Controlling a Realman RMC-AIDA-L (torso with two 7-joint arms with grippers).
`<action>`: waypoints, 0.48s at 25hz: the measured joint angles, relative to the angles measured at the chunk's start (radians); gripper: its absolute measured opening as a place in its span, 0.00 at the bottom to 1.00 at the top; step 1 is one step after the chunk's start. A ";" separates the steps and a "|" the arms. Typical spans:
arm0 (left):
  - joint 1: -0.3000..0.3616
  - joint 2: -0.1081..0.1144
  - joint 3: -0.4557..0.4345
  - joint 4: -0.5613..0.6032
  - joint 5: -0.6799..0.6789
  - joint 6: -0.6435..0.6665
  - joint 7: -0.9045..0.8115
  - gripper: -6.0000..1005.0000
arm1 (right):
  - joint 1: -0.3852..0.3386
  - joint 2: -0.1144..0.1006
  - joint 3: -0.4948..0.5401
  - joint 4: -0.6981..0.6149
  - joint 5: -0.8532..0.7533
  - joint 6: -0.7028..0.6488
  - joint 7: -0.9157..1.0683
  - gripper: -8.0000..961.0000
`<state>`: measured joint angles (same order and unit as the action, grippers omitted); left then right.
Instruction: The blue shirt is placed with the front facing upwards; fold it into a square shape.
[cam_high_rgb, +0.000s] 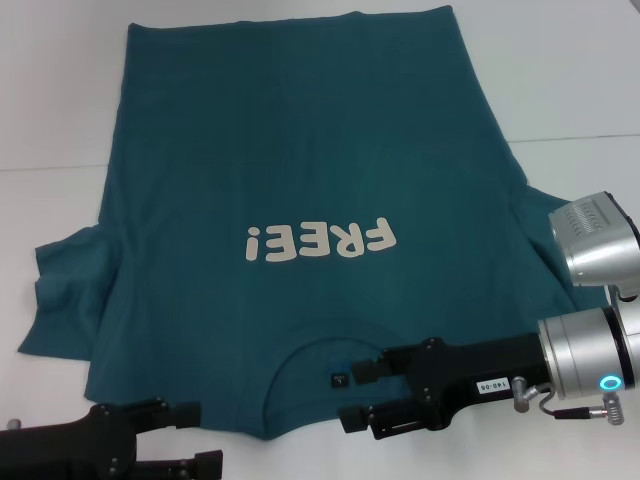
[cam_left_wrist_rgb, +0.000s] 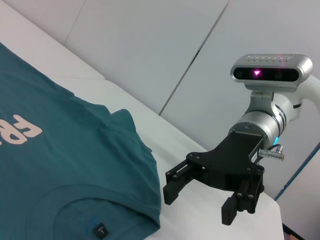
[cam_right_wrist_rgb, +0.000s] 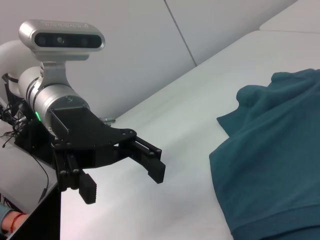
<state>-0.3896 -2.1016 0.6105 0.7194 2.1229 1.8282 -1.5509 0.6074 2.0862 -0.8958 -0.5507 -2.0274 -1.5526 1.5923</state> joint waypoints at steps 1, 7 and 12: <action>0.000 0.000 0.000 0.000 0.000 -0.001 0.000 0.88 | 0.000 0.000 0.000 0.000 0.000 0.000 0.000 0.86; -0.001 0.000 0.000 0.000 0.000 -0.002 0.000 0.88 | 0.000 0.000 0.000 0.001 -0.001 0.000 0.002 0.86; -0.001 0.000 0.000 0.000 0.000 -0.001 0.000 0.88 | 0.000 0.000 0.000 0.001 -0.002 0.000 0.002 0.86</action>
<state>-0.3907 -2.1016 0.6105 0.7195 2.1228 1.8276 -1.5509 0.6074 2.0862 -0.8958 -0.5496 -2.0291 -1.5523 1.5940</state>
